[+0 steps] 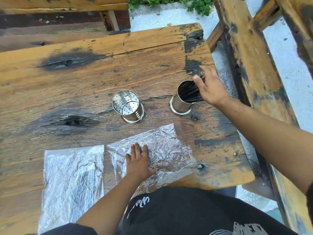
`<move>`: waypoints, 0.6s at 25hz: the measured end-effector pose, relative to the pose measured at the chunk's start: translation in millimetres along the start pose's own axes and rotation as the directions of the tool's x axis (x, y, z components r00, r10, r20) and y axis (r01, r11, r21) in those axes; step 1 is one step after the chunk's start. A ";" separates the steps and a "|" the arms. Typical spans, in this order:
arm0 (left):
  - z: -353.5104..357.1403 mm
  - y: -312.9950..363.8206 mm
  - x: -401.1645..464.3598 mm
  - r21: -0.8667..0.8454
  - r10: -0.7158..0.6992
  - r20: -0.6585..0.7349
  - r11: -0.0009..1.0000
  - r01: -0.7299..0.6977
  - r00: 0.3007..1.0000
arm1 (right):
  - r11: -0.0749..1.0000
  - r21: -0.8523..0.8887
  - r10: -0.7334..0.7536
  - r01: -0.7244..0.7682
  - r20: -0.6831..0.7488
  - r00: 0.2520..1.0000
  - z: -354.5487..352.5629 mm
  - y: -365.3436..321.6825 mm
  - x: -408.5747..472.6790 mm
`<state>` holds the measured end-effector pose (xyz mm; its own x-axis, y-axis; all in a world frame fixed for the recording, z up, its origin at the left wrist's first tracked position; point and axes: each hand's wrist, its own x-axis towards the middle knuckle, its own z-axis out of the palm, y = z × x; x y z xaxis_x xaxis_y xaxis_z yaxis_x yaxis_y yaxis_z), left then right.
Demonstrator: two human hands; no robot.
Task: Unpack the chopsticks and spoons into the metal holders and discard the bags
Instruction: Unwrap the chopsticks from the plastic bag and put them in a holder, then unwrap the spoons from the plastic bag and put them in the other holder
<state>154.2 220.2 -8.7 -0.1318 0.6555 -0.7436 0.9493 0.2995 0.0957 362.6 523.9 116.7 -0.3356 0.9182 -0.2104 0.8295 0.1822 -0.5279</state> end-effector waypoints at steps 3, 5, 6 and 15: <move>-1.2 -3.8 -0.1 -0.006 0.006 -0.014 1.000 -0.006 1.000 | 0.999 -0.034 -0.030 0.028 -0.052 0.998 1.6 -5.2 8.5; -1.1 -4.6 -0.1 -0.002 0.012 -0.015 1.000 -0.012 1.000 | 0.998 -0.046 -0.040 0.038 -0.052 0.998 0.3 -4.0 10.7; -1.3 -4.9 -0.8 0.000 0.013 -0.014 1.000 -0.013 1.000 | 0.999 -0.030 -0.033 0.031 -0.065 0.997 -1.3 -5.6 9.0; 1.0 -2.4 -6.1 -0.024 -0.009 -0.050 1.000 0.007 0.999 | 0.867 0.437 0.442 -0.241 -0.446 0.778 33.4 -4.9 -80.4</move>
<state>153.0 214.8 -5.1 -0.1540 0.6865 -0.7106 0.9411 0.3211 0.1063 370.6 437.4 108.8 0.3043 0.9521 -0.0296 0.6044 -0.2170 -0.7666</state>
